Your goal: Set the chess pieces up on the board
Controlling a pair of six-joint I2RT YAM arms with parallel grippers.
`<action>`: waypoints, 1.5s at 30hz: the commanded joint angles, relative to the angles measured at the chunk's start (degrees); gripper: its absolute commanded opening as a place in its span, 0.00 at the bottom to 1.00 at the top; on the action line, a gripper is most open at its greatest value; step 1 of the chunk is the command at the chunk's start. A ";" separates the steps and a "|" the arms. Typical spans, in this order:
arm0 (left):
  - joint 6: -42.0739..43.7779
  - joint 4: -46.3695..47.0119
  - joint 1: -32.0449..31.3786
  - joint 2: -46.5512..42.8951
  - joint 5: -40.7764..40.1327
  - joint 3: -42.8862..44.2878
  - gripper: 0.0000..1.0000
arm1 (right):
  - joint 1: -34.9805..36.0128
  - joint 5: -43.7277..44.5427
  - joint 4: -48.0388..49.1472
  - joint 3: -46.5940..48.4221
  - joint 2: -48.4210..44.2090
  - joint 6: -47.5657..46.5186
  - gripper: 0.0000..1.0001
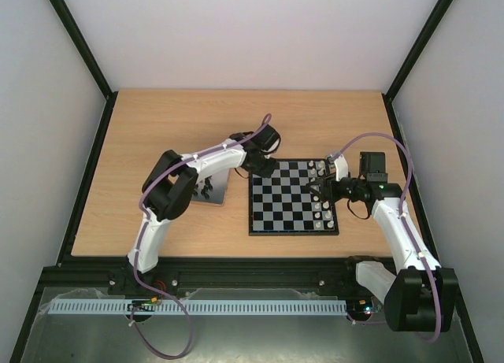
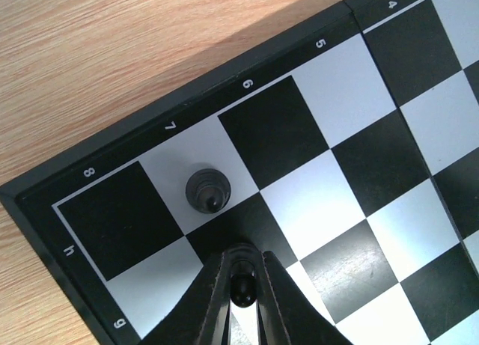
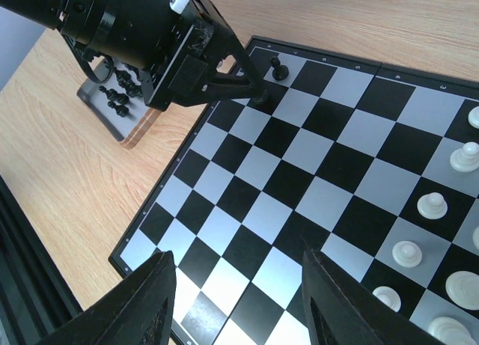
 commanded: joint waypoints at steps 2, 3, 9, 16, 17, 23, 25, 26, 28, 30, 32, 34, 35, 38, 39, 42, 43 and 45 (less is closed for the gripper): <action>-1.14 -1.13 -0.27 1.81 1.08 1.73 0.13 | 0.32 -0.40 -0.37 -0.51 -0.62 -0.26 0.47; -1.16 -1.07 -0.25 1.86 1.00 1.71 0.14 | 0.32 -0.42 -0.33 -0.51 -0.62 -0.25 0.47; -1.24 -1.60 -0.23 1.84 1.23 1.95 0.20 | 0.32 -0.38 -0.32 -0.53 -0.62 -0.25 0.47; -1.80 -4.32 -0.31 -1.16 0.76 3.37 0.32 | 0.27 -0.47 -0.39 -0.54 -0.79 -0.23 0.47; -2.02 -5.08 -0.34 -2.16 0.22 3.31 0.34 | 0.31 -0.43 -0.33 -0.53 -0.80 -0.21 0.47; -2.87 -8.15 -0.30 -12.81 -3.87 -2.89 0.38 | 0.32 -0.42 -0.32 -0.57 -0.56 -0.25 0.47; -3.44 -7.68 -0.02 -17.75 -5.04 -7.71 0.38 | 0.32 -0.40 -0.32 -0.45 -0.49 -0.25 0.47; -3.77 -7.53 0.24 -20.21 -5.61 -10.38 0.37 | 0.32 -0.37 -0.32 -0.49 -0.53 -0.25 0.47; -4.44 -7.33 1.45 -24.82 -6.40 -15.61 0.36 | 0.32 -0.37 -0.37 -0.43 -0.45 -0.25 0.47; -4.90 -7.06 2.98 -29.13 -6.80 -21.08 0.33 | 0.32 -0.31 -0.47 -0.43 -0.30 -0.25 0.47; -5.13 -6.46 4.96 -33.04 -6.49 -27.09 0.29 | 0.27 -0.44 -0.49 -0.43 -0.02 -0.32 0.47; -5.22 -5.79 7.38 -36.36 -5.64 -31.63 0.25 | 0.32 -0.46 -0.61 -0.37 0.34 -0.34 0.47; -5.20 -5.44 8.76 -37.23 -4.85 -33.54 0.23 | 0.32 -0.45 -0.63 -0.33 0.49 -0.34 0.47; -5.35 -3.91 12.97 -39.02 -2.47 -37.92 0.21 | 0.32 -0.42 -0.73 -0.24 0.81 -0.43 0.47; -5.31 -3.31 14.46 -39.19 -1.53 -39.00 0.21 | 0.32 -0.40 -0.73 -0.24 0.87 -0.43 0.47; -5.00 -1.84 19.04 -38.71 0.87 -41.19 0.19 | 0.31 -0.38 -0.73 -0.27 0.96 -0.43 0.47; -4.88 -1.45 19.94 -38.30 1.41 -41.64 0.19 | 0.32 -0.42 -0.69 -0.24 0.95 -0.43 0.47; -4.41 -0.64 21.41 -37.35 2.27 -42.16 0.18 | 0.32 -0.38 -0.74 -0.26 1.03 -0.45 0.47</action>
